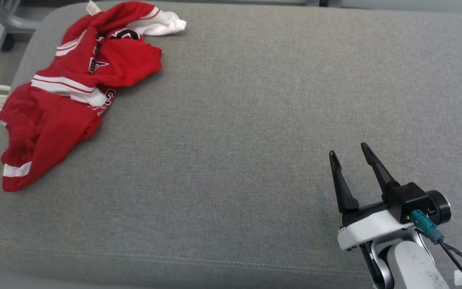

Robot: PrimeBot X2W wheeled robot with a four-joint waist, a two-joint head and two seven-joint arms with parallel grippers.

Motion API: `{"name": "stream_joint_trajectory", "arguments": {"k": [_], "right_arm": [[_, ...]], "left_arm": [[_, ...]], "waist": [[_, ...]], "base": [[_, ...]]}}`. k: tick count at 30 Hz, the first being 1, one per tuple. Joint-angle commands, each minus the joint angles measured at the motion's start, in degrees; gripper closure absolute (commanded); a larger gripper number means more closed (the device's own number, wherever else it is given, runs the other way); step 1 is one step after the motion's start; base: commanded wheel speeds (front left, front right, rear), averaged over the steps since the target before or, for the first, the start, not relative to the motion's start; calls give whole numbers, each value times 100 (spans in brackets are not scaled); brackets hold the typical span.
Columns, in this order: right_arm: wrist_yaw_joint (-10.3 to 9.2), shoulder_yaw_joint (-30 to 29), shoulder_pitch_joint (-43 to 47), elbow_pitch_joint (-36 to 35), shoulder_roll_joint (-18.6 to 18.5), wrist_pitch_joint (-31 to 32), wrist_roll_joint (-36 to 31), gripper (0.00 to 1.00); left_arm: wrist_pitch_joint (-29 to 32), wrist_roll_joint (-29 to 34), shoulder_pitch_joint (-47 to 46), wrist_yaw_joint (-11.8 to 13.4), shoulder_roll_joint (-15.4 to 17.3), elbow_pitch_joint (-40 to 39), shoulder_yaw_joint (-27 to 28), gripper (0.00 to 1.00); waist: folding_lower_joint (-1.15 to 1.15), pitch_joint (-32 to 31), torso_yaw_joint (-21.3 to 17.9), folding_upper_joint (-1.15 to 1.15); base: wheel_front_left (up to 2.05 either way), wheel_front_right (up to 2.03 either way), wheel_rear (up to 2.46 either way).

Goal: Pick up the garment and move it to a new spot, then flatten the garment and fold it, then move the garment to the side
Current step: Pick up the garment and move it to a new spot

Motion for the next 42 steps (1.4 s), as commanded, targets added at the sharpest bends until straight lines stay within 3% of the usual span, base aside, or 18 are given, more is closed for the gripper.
{"name": "stream_joint_trajectory", "arguments": {"k": [1,6,13,23,24,25,27,32,42], "right_arm": [[0,-10,-133,-38,-21,10,-59,0],[0,-58,-269,-104,-65,28,-121,0],[0,-118,-394,-229,-137,49,-164,0],[0,-53,-498,-324,-192,67,-192,0],[0,-54,-497,-322,-196,65,-194,0],[0,-59,-499,-317,-199,63,-194,0],[0,-74,-496,-299,-199,55,-199,0],[0,-118,-510,-258,-181,40,-223,0],[0,-69,-452,-19,-89,-29,-109,0]], "left_arm": [[68,-42,-138,37,62,119,12,0],[117,-131,-254,52,13,469,33,0],[209,-349,-365,-112,-188,832,-82,0],[-187,-231,-515,-136,-244,1269,-181,0],[-243,-199,-531,-138,-256,1337,-205,18],[-302,-177,-543,-146,-269,1393,-227,57],[-391,-144,-564,-170,-308,1501,-279,100],[-518,-164,-598,-274,-331,1654,-371,100],[-703,-260,-607,-465,27,1183,-492,100]], "waist": [[0,651,-375,0],[0,1063,-461,0],[0,1468,-449,0],[0,1782,-513,0],[0,1792,-521,0],[0,1795,-527,0],[0,1781,-536,0],[0,1663,-499,0],[0,1028,-375,0]], "base": [[0,0,0],[0,0,0],[0,0,0],[0,0,0],[0,0,0],[0,0,0],[0,0,0],[0,0,0],[0,0,0]]}}
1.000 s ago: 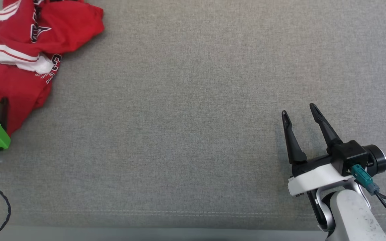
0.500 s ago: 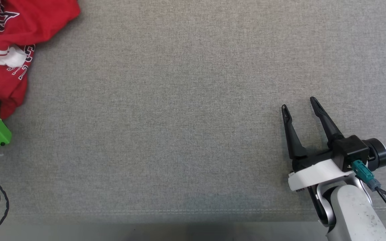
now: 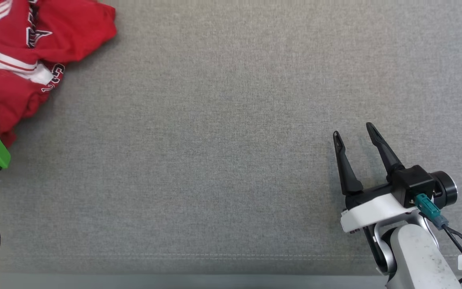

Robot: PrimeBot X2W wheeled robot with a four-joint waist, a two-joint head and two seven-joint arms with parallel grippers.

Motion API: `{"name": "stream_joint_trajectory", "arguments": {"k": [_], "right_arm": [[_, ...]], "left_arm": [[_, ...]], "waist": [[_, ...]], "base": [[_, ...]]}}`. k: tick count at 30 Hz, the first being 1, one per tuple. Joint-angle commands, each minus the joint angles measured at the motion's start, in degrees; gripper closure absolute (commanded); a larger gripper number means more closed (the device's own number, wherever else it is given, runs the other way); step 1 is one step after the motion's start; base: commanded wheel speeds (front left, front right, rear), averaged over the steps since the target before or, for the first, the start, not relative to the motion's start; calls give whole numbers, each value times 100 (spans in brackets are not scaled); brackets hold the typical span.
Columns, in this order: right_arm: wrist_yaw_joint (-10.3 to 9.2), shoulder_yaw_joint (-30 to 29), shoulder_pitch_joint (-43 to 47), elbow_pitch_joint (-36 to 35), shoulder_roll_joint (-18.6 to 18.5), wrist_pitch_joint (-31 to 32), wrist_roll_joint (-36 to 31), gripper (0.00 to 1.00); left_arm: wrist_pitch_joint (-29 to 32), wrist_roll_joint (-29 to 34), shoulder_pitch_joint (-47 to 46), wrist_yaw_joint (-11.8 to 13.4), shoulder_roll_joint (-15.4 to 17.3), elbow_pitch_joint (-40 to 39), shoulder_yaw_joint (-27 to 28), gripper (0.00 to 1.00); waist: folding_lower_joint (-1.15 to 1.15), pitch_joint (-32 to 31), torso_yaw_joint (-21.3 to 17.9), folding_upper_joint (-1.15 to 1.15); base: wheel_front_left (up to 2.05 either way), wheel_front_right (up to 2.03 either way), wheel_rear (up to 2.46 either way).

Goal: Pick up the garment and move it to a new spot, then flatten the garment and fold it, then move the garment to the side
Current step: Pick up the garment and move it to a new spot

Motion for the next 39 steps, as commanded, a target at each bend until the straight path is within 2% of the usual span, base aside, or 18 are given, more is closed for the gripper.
{"name": "stream_joint_trajectory", "arguments": {"k": [1,9,20,28,36,39], "right_arm": [[0,-6,2,34,11,-32,38,0],[0,-84,218,230,59,-72,128,0],[0,-98,438,300,79,-86,356,0],[0,-151,533,241,79,-87,433,0],[0,-79,416,198,79,-88,512,0],[0,-65,379,175,79,-88,531,0]], "left_arm": [[-22,-17,39,-27,74,-110,-7,100],[187,35,142,-54,302,-1176,-265,100],[483,-11,-70,-87,63,-2254,-927,100],[341,44,-157,-88,-583,-2518,-1727,100],[-362,150,-230,-13,-1529,-1544,-2237,100],[-644,240,-369,23,-1741,-1086,-2306,100]], "waist": [[0,-296,61,0],[0,-1028,42,0],[0,-1626,-328,0],[0,-1774,-870,0],[0,-1587,-1609,0],[0,-1452,-1885,0]], "base": [[0,0,0],[0,0,0],[0,0,0],[0,0,0],[0,0,0],[0,0,0]]}}
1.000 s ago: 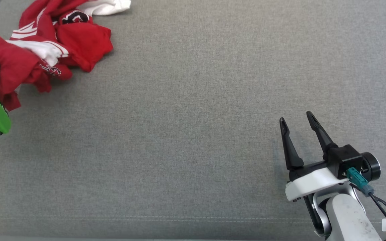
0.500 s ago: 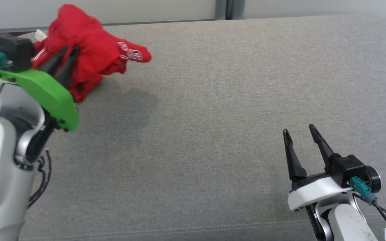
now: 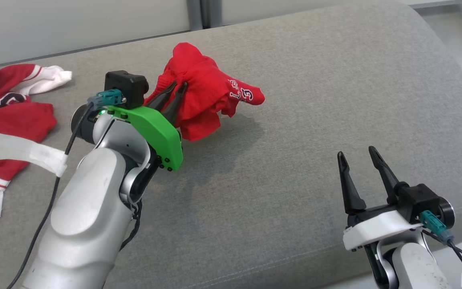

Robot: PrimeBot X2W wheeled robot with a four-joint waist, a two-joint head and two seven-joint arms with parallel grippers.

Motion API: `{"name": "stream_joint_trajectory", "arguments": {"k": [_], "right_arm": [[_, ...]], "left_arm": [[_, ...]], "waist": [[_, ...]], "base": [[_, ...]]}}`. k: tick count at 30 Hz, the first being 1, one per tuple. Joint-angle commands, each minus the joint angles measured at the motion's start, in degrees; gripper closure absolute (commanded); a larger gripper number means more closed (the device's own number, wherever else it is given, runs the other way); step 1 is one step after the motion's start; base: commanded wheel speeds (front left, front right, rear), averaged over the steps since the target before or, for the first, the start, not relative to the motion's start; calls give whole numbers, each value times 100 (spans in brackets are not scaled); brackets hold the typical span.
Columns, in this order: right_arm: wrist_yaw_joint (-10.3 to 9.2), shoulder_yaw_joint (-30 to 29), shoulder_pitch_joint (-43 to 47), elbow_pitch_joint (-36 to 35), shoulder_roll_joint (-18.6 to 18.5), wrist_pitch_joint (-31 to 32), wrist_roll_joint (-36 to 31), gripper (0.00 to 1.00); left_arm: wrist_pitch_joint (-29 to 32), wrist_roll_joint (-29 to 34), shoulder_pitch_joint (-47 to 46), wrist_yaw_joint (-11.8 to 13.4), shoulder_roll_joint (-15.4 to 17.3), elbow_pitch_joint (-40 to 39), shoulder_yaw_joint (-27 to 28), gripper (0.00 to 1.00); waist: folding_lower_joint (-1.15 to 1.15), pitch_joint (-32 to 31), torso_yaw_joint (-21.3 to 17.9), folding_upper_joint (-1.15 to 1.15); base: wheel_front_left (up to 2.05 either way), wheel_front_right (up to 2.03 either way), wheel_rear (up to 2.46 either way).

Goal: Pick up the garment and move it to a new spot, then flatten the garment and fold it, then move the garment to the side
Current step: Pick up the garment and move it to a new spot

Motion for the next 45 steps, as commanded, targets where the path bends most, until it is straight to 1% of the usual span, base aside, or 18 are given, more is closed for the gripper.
{"name": "stream_joint_trajectory", "arguments": {"k": [1,5,9,14,17,18,19,20,21,26,29,31,34,38,43,45], "right_arm": [[0,18,-54,-32,-4,-26,29,0],[0,13,-103,-63,-5,-26,72,0],[0,55,-132,-48,-4,-26,127,0],[0,130,-158,-64,-4,-27,180,0],[0,134,-131,-56,-3,-27,166,0],[0,132,-123,-42,-4,-27,143,0],[0,122,-115,-34,-5,-27,120,0],[0,119,-107,-26,-5,-27,108,0],[0,119,-97,-18,-4,-27,98,0],[0,114,-17,21,-7,-27,56,0],[0,77,50,55,-7,-27,9,0],[0,55,130,84,-7,-27,-7,0],[0,35,216,116,-9,-27,-40,0],[0,54,325,154,-8,-27,-75,0],[0,134,301,103,-8,-27,-109,0],[0,155,251,74,-8,-27,-127,0]], "left_arm": [[-152,99,-193,22,-33,183,-14,100],[-494,268,-372,42,-140,731,-106,100],[-650,487,-446,24,-160,1312,-336,100],[-854,559,-336,33,-262,2026,-497,100],[-1016,480,-244,51,-409,2396,-519,100],[-1081,479,-242,42,-446,2487,-550,94],[-1150,477,-245,43,-480,2566,-568,59],[-1233,462,-237,53,-516,2640,-575,12],[-1308,435,-225,67,-552,2714,-581,0],[-1605,355,-165,73,-697,2824,-651,0],[-1783,277,-59,30,-747,2759,-758,0],[-1930,173,24,43,-758,2673,-759,0],[-2124,33,199,165,-773,2572,-710,0],[-2194,-127,381,373,-773,2574,-568,0],[-2207,-322,452,609,-646,2759,-328,0],[-2197,-401,403,639,-645,2851,-247,0]], "waist": [[0,234,-513,0],[0,414,-822,0],[0,567,-1038,0],[0,676,-1174,0],[0,687,-1171,0],[0,681,-1151,0],[0,666,-1123,0],[0,644,-1090,0],[0,619,-1054,0],[0,450,-853,0],[0,274,-667,0],[0,141,-550,0],[0,-67,-404,0],[0,-254,-301,0],[0,-224,-375,0],[0,-140,-448,0]], "base": [[0,0,0],[0,0,0],[0,0,0],[0,0,0],[0,0,0],[0,0,0],[0,0,0],[0,0,0],[0,0,0],[0,0,0],[0,0,0],[0,0,0],[0,0,0],[0,0,0],[0,0,0],[0,0,0]]}}
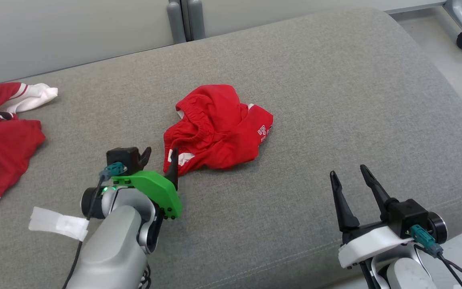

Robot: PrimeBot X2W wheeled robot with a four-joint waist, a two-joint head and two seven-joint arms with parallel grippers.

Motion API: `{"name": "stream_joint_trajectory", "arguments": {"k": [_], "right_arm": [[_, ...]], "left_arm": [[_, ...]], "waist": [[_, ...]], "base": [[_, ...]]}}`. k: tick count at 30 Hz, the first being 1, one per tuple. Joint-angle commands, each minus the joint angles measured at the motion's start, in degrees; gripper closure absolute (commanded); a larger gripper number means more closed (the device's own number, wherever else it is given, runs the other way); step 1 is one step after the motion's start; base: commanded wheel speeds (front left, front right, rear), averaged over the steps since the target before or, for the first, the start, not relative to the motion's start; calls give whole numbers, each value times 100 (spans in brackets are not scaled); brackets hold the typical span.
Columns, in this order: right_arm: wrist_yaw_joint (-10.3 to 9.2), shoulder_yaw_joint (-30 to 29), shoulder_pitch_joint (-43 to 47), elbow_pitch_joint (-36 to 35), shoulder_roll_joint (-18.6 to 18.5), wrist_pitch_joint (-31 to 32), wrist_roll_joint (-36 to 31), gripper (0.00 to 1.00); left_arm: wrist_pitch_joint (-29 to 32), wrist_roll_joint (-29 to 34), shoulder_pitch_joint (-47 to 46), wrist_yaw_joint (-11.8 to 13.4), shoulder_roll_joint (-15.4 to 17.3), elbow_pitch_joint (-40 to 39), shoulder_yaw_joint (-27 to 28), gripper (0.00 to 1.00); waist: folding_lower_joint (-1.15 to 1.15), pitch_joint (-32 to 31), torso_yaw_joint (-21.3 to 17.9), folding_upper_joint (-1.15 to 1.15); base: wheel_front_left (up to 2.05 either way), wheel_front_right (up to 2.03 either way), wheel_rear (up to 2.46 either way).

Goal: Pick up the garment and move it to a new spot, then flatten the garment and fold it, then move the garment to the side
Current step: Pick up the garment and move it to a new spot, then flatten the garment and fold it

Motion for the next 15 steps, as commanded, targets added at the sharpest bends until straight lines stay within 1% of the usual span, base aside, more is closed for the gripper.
{"name": "stream_joint_trajectory", "arguments": {"k": [1,4,7,10,13,14,15], "right_arm": [[0,19,-64,-34,-8,-27,-72,0],[0,39,-135,-55,-8,-27,-59,0],[0,9,-190,-71,-8,-27,-71,0],[0,-58,-220,-95,-7,-27,-117,0],[0,-77,-237,-111,-7,-27,-106,0],[0,-71,-250,-114,-7,-27,-100,0],[0,-65,-268,-121,-7,-27,-93,0]], "left_arm": [[8,-81,-41,8,15,58,59,0],[6,-160,-156,27,57,232,151,0],[-35,-207,-249,-21,84,418,186,0],[-27,-270,-365,-109,40,641,164,0],[-57,-315,-433,-71,13,846,181,0],[-76,-314,-459,-67,8,915,187,2],[-90,-326,-489,-64,3,980,192,14]], "waist": [[0,121,-112,0],[0,281,-268,0],[0,420,-397,0],[0,556,-475,0],[0,614,-502,0],[0,628,-510,0],[0,639,-515,0]], "base": [[0,0,0],[0,0,0],[0,0,0],[0,0,0],[0,0,0],[0,0,0],[0,0,0]]}}
